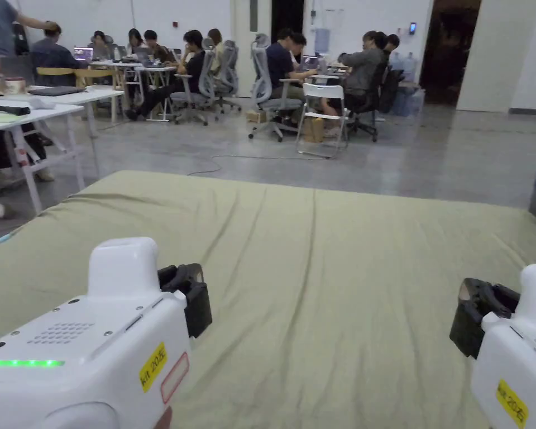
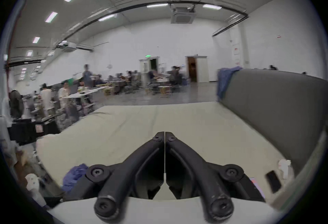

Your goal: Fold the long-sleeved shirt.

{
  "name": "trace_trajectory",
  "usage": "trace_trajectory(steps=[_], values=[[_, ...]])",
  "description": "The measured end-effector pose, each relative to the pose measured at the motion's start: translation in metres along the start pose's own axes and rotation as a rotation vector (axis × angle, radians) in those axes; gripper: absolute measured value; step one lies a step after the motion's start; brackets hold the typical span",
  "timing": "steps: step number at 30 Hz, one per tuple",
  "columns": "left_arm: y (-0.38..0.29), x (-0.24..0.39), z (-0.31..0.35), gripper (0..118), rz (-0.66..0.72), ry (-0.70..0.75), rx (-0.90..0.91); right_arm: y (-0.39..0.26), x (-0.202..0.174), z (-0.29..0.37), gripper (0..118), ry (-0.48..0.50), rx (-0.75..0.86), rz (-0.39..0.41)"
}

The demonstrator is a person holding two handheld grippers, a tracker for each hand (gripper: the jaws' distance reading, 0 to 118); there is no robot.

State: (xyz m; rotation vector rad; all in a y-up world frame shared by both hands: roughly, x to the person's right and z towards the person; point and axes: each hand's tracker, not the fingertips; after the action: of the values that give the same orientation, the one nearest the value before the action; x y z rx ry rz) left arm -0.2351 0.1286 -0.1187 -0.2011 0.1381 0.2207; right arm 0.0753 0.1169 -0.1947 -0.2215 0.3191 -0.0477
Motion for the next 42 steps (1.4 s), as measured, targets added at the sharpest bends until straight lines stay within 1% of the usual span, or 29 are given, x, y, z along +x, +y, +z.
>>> trace_trajectory(steps=[1, 2, 3, 5, 6, 8, 10, 11, 12, 13, 14, 15, 16, 17, 19, 20, 23, 25, 26, 27, 29, 30, 31, 32, 33, 36, 37, 39, 42], values=[[0.003, -0.014, 0.007, 0, 0.000, 0.042, 0.009, -0.002, -0.016, -0.003, 0, 0.072, -0.011, 0.007], [0.006, -0.035, 0.019, 0, 0.001, 0.106, 0.016, -0.004, -0.049, -0.013, 0, 0.181, -0.026, 0.023], [0.009, -0.053, 0.030, 0, 0.003, 0.163, 0.020, -0.006, -0.070, -0.015, 0, 0.283, -0.042, 0.029], [0.015, -0.093, 0.051, 0, 0.020, 0.296, 0.030, -0.010, -0.114, -0.017, 0, 0.492, -0.086, 0.012], [0.015, -0.110, 0.062, 0, 0.020, 0.351, 0.022, -0.011, -0.141, -0.026, 0, 0.577, -0.105, -0.004], [0.015, -0.133, 0.071, 0, 0.021, 0.405, -0.006, -0.014, -0.164, -0.025, 0, 0.682, -0.127, -0.008], [0.007, -0.147, 0.071, 0, 0.019, 0.407, -0.046, -0.017, -0.182, -0.031, 0, 0.730, -0.133, 0.002], [-0.001, -0.151, 0.064, 13, 0.013, 0.379, -0.096, -0.021, -0.183, -0.032, 0, 0.745, -0.130, 0.015], [-0.010, -0.154, 0.049, 44, 0.011, 0.358, -0.131, -0.025, -0.180, -0.033, 0, 0.739, -0.129, 0.033], [-0.021, -0.157, 0.037, 91, 0.013, 0.348, -0.142, -0.029, -0.176, -0.035, 0, 0.734, -0.134, 0.051], [-0.036, -0.160, 0.021, 118, 0.009, 0.334, -0.173, -0.032, -0.178, -0.041, 0, 0.719, -0.148, 0.075], [-0.051, -0.164, 0.001, 115, 0.016, 0.320, -0.247, -0.037, -0.171, -0.045, 0, 0.697, -0.168, 0.092], [-0.068, -0.168, -0.011, 115, 0.043, 0.331, -0.337, -0.041, -0.163, -0.049, 0, 0.675, -0.189, 0.102], [-0.075, -0.168, -0.033, 116, 0.058, 0.267, -0.352, -0.046, -0.154, -0.053, 0, 0.646, -0.214, 0.108], [-0.101, -0.173, -0.068, 117, 0.095, 0.253, -0.484, -0.056, -0.142, -0.059, 0, 0.585, -0.262, 0.111], [-0.120, -0.196, -0.094, 117, 0.115, 0.248, -0.529, -0.060, -0.133, -0.062, 0, 0.557, -0.288, 0.109], [-0.165, -0.223, -0.142, 117, 0.177, 0.287, -0.651, -0.068, -0.114, -0.065, 0, 0.494, -0.338, 0.104], [-0.192, -0.227, -0.160, 117, 0.197, 0.328, -0.746, -0.070, -0.105, -0.068, 0, 0.466, -0.352, 0.101], [-0.205, -0.236, -0.168, 107, 0.224, 0.339, -0.799, -0.072, -0.101, -0.063, 0, 0.456, -0.354, 0.101], [-0.210, -0.238, -0.171, 87, 0.221, 0.359, -0.832, -0.071, -0.098, -0.062, 0, 0.449, -0.354, 0.100], [-0.194, -0.230, -0.161, 54, 0.184, 0.375, -0.754, -0.070, -0.094, -0.058, 0, 0.440, -0.350, 0.100], [-0.179, -0.225, -0.157, 34, 0.175, 0.325, -0.747, -0.069, -0.091, -0.053, 0, 0.435, -0.346, 0.100], [-0.160, -0.219, -0.149, 22, 0.183, 0.269, -0.697, -0.067, -0.089, -0.050, 0, 0.431, -0.339, 0.097], [-0.136, -0.210, -0.139, 19, 0.201, 0.233, -0.625, -0.065, -0.087, -0.047, 0, 0.430, -0.330, 0.087], [-0.116, -0.202, -0.132, 18, 0.206, 0.204, -0.575, -0.062, -0.085, -0.044, 0, 0.431, -0.322, 0.074], [-0.053, -0.167, -0.116, 17, 0.154, 0.108, -0.449, -0.053, -0.077, -0.032, 0, 0.431, -0.286, 0.018], [-0.033, -0.154, -0.112, 17, 0.150, 0.064, -0.411, -0.049, -0.074, -0.027, 0, 0.432, -0.270, -0.001], [0.006, -0.128, -0.105, 17, 0.203, -0.045, -0.337, -0.039, -0.065, -0.016, 0, 0.424, -0.235, -0.029], [0.056, -0.071, -0.096, 17, 0.162, -0.172, -0.242, -0.020, -0.049, 0.003, 0, 0.408, -0.174, -0.057]])
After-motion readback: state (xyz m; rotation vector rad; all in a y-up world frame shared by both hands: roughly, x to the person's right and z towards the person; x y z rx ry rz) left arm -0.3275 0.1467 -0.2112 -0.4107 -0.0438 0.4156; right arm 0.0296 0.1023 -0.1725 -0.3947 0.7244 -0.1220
